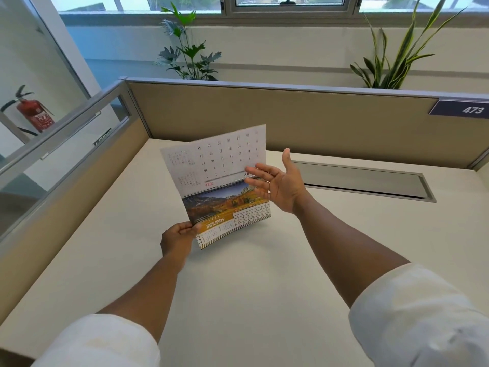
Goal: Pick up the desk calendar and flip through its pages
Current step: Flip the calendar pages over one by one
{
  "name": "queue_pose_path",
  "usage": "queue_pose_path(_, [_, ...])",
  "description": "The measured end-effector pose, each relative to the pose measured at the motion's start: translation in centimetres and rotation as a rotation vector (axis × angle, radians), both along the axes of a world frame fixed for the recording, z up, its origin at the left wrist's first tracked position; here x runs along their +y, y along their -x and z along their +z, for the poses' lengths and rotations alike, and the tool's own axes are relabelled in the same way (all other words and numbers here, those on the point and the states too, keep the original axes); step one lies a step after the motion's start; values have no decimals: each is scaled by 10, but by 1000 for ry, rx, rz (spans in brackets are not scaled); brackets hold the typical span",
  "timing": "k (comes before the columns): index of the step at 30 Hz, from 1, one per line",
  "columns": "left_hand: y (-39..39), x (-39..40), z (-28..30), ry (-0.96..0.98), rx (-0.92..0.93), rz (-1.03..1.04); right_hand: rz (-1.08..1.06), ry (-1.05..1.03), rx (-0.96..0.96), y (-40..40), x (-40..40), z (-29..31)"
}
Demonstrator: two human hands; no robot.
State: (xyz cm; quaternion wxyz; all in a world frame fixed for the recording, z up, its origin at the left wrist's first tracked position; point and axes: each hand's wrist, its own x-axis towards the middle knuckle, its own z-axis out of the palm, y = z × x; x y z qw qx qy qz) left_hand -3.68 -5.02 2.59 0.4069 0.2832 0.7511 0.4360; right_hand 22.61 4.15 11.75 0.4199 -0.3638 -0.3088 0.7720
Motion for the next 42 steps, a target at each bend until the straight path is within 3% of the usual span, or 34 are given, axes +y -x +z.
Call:
queue_pose_path(9, [4,-2,2,18,-68,19,-79,6,-124,2,-3,-8])
queue_pose_path(17, [5,-1,4,18,-94,-20,-276,52,-595,-3,-12,-36])
queue_pose_path(23, [6,-2,6,27,-115,-49,-186,-3,-818,-6,-16,-50])
queue_pose_path(34, [7,-3,9,44,-147,-58,-138,-17,-876,-8,-21,-55])
queue_pose_path(42, [5,-9,13,60,-160,20,-98,-35,-749,-14,-26,-59])
